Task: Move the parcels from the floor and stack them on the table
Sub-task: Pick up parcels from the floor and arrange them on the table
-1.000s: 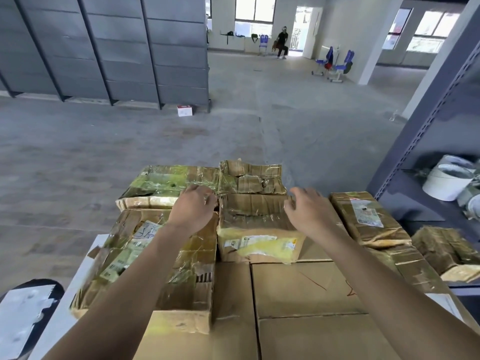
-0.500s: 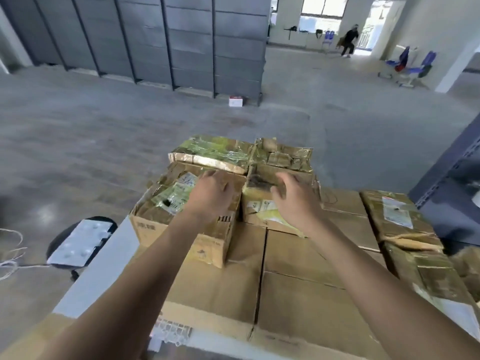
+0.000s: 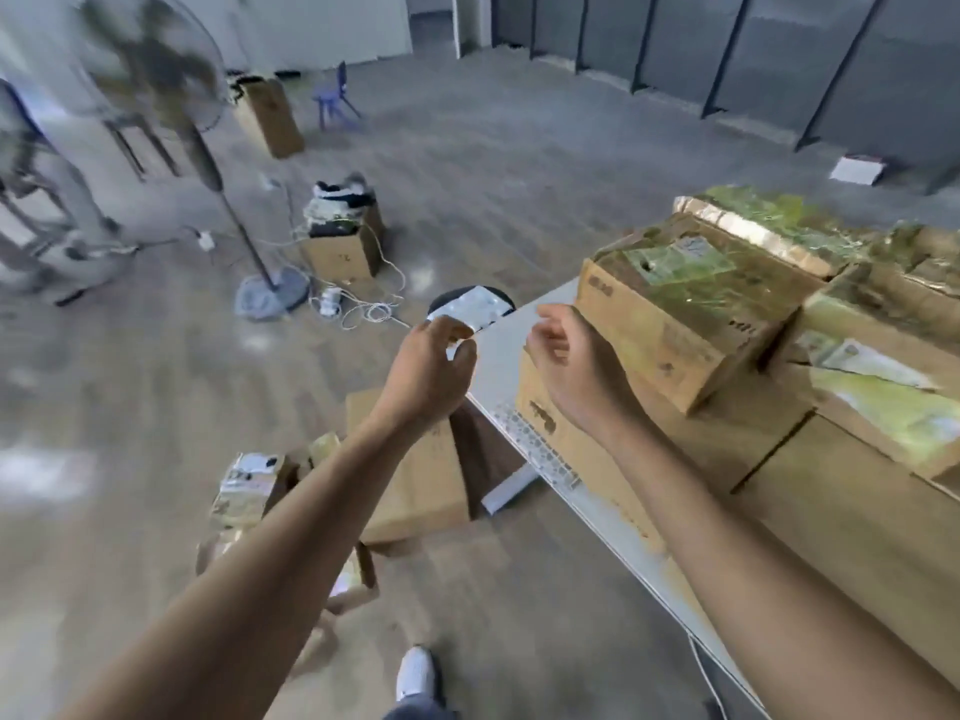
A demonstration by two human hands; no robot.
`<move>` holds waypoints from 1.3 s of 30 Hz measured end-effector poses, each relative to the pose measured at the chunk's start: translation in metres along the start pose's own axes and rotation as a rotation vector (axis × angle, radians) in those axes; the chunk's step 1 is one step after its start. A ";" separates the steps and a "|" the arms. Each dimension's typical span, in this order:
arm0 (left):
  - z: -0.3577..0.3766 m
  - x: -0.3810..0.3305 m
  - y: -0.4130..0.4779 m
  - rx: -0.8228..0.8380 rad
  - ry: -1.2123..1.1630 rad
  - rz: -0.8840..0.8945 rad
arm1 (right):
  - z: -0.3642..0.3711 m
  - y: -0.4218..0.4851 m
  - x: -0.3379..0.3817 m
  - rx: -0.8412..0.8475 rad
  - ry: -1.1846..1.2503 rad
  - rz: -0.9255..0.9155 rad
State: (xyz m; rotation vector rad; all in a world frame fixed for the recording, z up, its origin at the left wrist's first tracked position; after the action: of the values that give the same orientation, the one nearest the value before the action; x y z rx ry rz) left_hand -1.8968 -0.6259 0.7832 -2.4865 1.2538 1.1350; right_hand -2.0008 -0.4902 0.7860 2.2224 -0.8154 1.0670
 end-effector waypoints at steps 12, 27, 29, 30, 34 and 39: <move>-0.166 0.249 -0.118 -0.222 -0.015 -0.503 | 0.292 -0.048 0.076 0.533 0.038 0.049; -0.279 0.522 -0.170 -0.206 -0.140 -0.823 | 0.566 -0.051 0.110 0.720 0.029 0.356; -0.275 0.548 -0.167 -0.205 -0.148 -0.864 | 0.588 -0.042 0.103 0.738 0.015 0.375; -0.272 0.560 -0.165 -0.199 -0.152 -0.885 | 0.599 -0.037 0.099 0.751 0.011 0.388; -0.252 0.604 -0.149 -0.165 -0.125 -0.952 | 0.652 -0.013 0.075 0.834 -0.001 0.415; -0.207 0.680 -0.117 -0.095 -0.072 -1.025 | 0.735 0.028 0.026 0.927 -0.032 0.419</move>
State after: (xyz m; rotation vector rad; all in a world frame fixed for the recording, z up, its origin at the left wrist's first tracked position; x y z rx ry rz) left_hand -1.4416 -1.0710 0.4457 -2.5213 -0.1707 0.9465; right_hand -1.6475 -1.0183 0.4149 2.8724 -0.9440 1.9075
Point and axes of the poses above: each hand's wrist, its own y-axis towards the middle knuckle, its own z-axis out of the palm, x = y × z, the point moved 6 cm from there along y, towards the middle knuckle, and after that the axes turned 2 degrees about x, right-handed, at the moved point
